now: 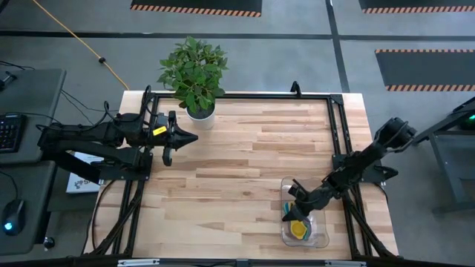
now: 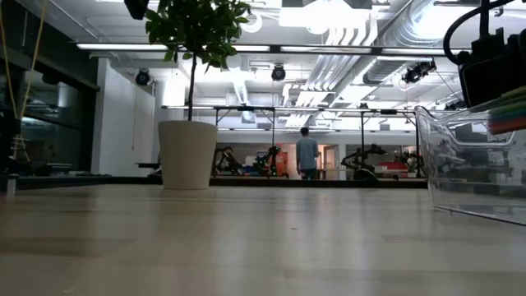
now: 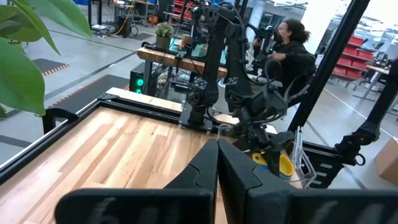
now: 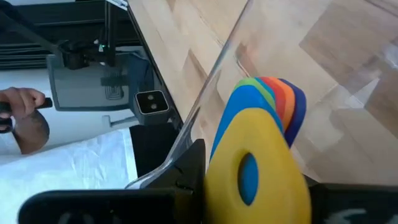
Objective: Nest measuring cups in basket
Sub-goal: Put the stacked measuring cups into the transparent bin
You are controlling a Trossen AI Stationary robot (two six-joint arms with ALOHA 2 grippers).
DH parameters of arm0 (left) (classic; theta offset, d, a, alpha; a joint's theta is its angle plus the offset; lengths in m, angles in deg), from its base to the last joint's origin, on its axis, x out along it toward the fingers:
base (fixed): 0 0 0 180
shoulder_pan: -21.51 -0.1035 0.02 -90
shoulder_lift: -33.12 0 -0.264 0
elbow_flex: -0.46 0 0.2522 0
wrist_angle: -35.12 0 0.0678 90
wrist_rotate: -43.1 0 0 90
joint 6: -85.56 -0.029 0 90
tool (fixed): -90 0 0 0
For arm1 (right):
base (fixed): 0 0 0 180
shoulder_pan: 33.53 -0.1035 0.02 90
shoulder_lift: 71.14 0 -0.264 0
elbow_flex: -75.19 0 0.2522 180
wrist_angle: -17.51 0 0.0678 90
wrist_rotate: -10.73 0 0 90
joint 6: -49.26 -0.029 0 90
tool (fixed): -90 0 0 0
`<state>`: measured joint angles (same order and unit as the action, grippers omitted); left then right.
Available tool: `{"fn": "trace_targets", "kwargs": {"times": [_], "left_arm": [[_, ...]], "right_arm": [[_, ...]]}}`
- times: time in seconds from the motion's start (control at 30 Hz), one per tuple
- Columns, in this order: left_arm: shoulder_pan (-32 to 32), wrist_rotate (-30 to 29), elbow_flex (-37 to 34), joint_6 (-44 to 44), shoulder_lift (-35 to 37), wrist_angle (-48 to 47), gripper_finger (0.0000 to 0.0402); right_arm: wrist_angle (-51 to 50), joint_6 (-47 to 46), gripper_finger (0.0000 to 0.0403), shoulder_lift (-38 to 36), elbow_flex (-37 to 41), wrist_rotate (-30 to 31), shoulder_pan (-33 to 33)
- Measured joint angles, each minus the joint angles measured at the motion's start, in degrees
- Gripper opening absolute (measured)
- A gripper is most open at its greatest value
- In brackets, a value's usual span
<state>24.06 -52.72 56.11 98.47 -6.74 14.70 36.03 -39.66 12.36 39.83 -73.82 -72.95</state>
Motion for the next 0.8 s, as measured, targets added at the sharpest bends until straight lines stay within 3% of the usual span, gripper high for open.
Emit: {"fn": "trace_targets", "kwargs": {"times": [0.17, 0.47, 0.8], "left_arm": [[0.0, 0.02, 0.0, 0.0, 0.0, 0.02, 0.0], [0.0, 0.07, 0.0, 0.0, 0.0, 0.02, 0.0], [0.0, 0.07, 0.0, 0.0, 0.0, 0.02, 0.0]], "right_arm": [[-0.28, -1.43, 0.0066, 0.51, -0.07, -0.17, 0.04], [-2.84, -4.54, 0.0187, 0.67, 0.15, -1.12, 0.82], [-1.54, -10.72, 0.0227, 0.59, 0.15, -5.43, 0.92]]}}
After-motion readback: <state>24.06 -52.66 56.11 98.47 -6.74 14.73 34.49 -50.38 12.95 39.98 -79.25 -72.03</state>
